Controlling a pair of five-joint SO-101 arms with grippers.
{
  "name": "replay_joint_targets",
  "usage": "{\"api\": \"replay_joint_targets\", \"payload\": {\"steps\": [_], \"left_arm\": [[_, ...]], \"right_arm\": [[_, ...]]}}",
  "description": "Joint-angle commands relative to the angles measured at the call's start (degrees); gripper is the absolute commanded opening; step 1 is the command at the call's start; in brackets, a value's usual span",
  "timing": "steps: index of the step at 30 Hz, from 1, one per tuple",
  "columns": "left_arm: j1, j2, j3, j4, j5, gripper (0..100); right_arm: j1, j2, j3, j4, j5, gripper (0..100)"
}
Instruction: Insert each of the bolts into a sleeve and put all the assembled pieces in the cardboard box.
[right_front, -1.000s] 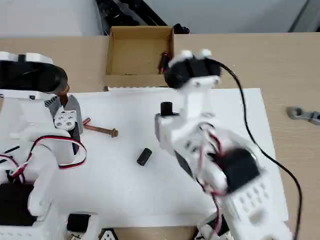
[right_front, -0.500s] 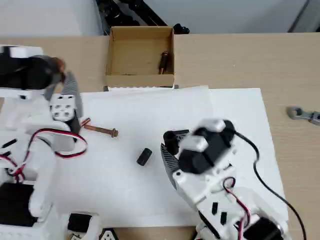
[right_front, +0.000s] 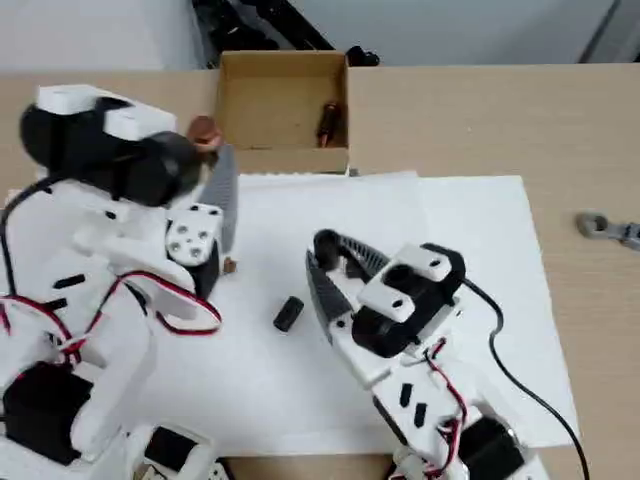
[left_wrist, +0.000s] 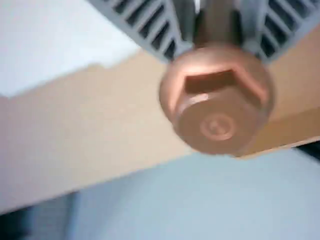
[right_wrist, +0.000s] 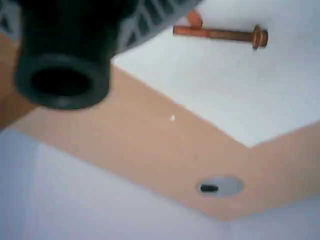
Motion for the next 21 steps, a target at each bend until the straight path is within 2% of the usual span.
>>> {"api": "replay_joint_targets", "payload": {"steps": [1, 8, 14, 21], "left_arm": [[2.9, -0.1, -2.4, -3.6, 2.5, 1], [4.0, 0.1, -2.2, -6.8, 4.7, 1], [11.5, 2.5, -2.4, -5.7, 4.6, 1], [11.6, 8.4, -5.4, -4.9, 4.4, 1]], "right_arm": [[0.3, 3.5, -0.4, -7.5, 0.6, 0.4], [0.3, 9.1, -0.4, -12.4, 0.4, 0.4], [0.2, 10.3, -0.2, -12.6, -1.3, 0.4], [0.2, 10.4, 0.2, -12.1, -3.0, 0.4]]}}
